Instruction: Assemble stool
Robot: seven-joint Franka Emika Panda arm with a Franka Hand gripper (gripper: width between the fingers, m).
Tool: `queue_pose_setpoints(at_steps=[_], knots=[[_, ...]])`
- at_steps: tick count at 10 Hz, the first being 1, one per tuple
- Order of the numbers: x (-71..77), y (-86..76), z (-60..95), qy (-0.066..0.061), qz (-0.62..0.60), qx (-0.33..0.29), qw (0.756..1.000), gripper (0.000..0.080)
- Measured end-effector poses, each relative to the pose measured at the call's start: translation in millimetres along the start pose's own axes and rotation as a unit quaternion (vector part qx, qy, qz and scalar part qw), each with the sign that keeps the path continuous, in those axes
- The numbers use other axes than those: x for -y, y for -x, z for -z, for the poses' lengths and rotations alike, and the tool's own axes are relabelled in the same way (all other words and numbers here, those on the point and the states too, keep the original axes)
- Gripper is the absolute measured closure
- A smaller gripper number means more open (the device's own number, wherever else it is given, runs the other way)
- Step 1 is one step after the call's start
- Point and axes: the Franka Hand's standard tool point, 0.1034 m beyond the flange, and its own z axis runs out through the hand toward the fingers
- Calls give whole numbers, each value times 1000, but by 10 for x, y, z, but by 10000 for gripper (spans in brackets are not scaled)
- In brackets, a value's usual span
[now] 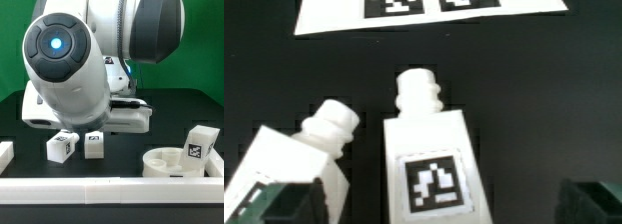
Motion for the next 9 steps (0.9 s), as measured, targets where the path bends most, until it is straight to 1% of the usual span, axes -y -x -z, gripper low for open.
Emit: queue_pose_setpoints(at_steps=[5, 7, 9], knots=[[-12, -110, -110, 2, -6, 4, 1000, 151], [22, -131, -89, 3, -3, 1, 1000, 151], [7, -133, -92, 2, -4, 1, 1000, 151]])
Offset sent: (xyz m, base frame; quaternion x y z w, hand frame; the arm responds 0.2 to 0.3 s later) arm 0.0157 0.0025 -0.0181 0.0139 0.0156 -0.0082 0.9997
